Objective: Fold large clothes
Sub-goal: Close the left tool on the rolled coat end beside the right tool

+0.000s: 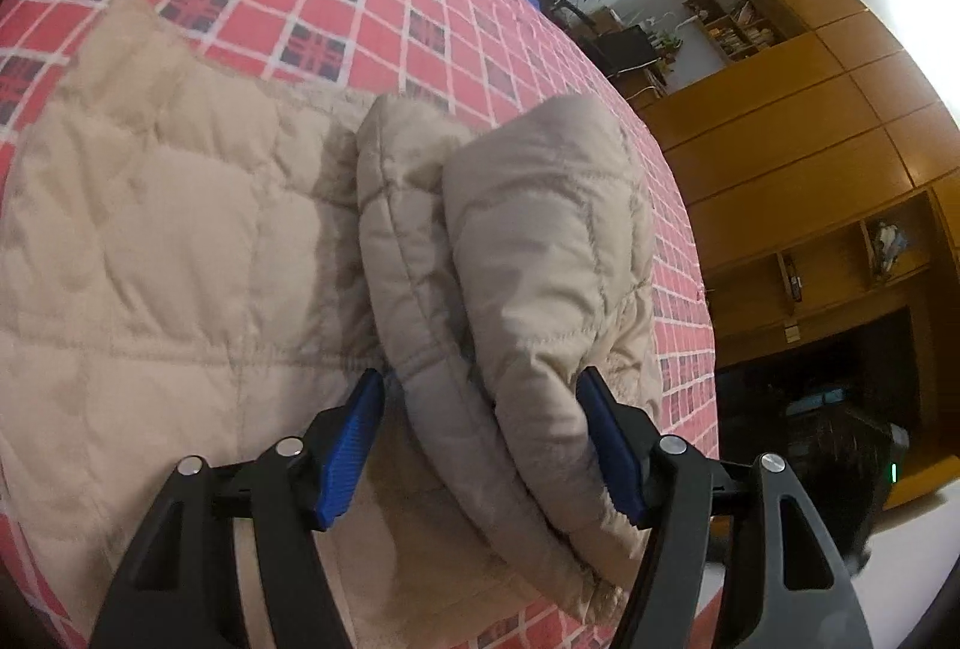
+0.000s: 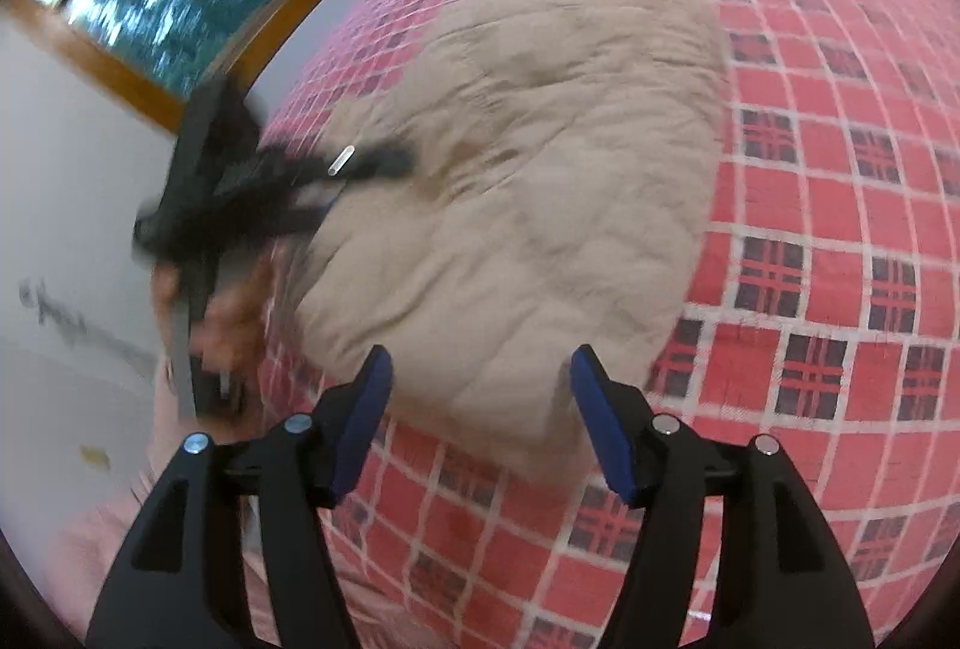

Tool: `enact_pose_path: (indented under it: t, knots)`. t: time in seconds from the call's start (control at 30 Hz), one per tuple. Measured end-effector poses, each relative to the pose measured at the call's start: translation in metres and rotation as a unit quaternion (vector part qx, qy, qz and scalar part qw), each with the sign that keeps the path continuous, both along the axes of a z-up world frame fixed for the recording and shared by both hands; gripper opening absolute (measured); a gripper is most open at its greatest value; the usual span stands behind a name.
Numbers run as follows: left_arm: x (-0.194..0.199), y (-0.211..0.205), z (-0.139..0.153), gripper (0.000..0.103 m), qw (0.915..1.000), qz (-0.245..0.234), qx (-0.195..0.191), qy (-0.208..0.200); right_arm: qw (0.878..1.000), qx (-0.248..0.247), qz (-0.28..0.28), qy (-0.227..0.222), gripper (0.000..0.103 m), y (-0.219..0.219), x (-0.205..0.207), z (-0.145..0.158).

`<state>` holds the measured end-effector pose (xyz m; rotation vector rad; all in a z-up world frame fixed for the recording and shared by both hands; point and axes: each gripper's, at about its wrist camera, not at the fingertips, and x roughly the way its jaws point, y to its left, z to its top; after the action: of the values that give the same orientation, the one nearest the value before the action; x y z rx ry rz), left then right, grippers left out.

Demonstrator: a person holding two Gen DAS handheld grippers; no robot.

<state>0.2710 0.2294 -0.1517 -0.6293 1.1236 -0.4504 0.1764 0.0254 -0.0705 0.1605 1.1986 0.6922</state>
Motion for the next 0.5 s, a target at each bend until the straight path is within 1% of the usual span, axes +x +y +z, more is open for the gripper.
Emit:
enact_pose_path:
  t: [0.03, 0.07, 0.1, 0.2, 0.3, 0.33, 0.37, 0.4, 0.43, 0.47, 0.5]
  knots:
    - [0.007, -0.003, 0.002, 0.067, 1.0000, -0.007, 0.004, 0.000, 1.000, -0.016, 0.017, -0.017, 0.074, 0.009, -0.010, 0.003]
    - [0.012, -0.006, 0.003, 0.068, 0.9999, -0.014, 0.007, 0.002, 0.999, -0.032, 0.028, -0.034, 0.078, 0.018, -0.017, 0.006]
    - [0.020, -0.009, 0.003, 0.069, 0.9997, -0.021, 0.013, 0.007, 0.997, -0.044, 0.034, -0.045, 0.080, 0.024, -0.021, 0.006]
    - [0.035, -0.015, -0.001, 0.069, 0.9991, -0.025, 0.022, 0.024, 0.993, -0.084, 0.044, -0.072, 0.081, 0.045, -0.026, 0.002]
    - [0.041, -0.018, -0.002, 0.066, 0.9986, -0.031, 0.030, 0.030, 0.988, -0.118, 0.040, -0.093, 0.080, 0.056, -0.022, -0.007]
    - [0.042, -0.018, -0.001, 0.063, 0.9986, -0.031, 0.030, 0.032, 0.985, -0.134, 0.036, -0.103, 0.071, 0.060, -0.020, -0.011]
    - [0.043, -0.017, -0.001, 0.054, 0.9985, -0.029, 0.031, 0.034, 0.983, -0.145, 0.032, -0.105, 0.059, 0.063, -0.019, -0.013]
    - [0.045, -0.017, 0.000, 0.046, 0.9984, -0.029, 0.031, 0.036, 0.984, -0.144, 0.032, -0.103, 0.057, 0.064, -0.017, -0.014]
    - [0.045, -0.017, 0.001, 0.042, 0.9984, -0.030, 0.031, 0.035, 0.985, -0.135, 0.031, -0.100, 0.048, 0.064, -0.015, -0.014]
    - [0.045, -0.017, 0.003, 0.035, 0.9984, -0.033, 0.032, 0.032, 0.986, -0.133, 0.029, -0.100, 0.037, 0.065, -0.017, -0.011]
    - [0.044, -0.017, 0.006, 0.030, 0.9984, -0.037, 0.033, 0.029, 0.986, -0.128, 0.028, -0.100, 0.033, 0.063, -0.017, -0.010]
